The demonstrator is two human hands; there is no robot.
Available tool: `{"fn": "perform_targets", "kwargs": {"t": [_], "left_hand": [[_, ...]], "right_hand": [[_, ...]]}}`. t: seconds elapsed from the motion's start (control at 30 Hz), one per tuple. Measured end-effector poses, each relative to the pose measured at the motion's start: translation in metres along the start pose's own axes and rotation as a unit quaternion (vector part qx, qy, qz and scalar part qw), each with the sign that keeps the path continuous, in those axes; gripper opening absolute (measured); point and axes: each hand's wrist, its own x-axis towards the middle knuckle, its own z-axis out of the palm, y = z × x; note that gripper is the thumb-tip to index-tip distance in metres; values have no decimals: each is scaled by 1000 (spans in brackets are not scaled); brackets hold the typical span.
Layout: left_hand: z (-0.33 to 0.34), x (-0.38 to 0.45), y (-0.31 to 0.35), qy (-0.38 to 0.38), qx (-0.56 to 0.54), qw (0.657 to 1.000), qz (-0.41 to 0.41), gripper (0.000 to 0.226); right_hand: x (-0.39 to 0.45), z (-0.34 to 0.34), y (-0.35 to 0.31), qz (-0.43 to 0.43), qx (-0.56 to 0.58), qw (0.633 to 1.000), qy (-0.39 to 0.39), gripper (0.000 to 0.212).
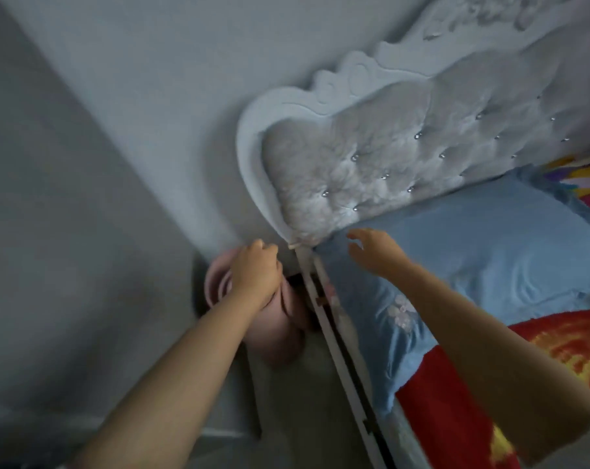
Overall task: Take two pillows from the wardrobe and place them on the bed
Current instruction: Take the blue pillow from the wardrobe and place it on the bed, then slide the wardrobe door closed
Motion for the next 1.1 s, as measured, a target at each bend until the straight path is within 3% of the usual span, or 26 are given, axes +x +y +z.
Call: {"fn": "perform_targets", "kwargs": {"t": [0.27,0.53,0.77,1.1], "left_hand": [[-40,-217,-136,68,-7,983,-168,23],[-47,-429,-260,33,29,946,-320,26],[-55,-516,-398,32,43,898,-438,30],[-116,-583,-654,59,91,834,-541,29]], "right_hand": [[-101,100,-188,-265,-51,962,-34,31],[-228,198,-331,-390,-96,905,-138,26],[-257,285,-488,-488,-119,847,-172,28],[-260,416,-793,-611,-99,772,-145,31]]}}
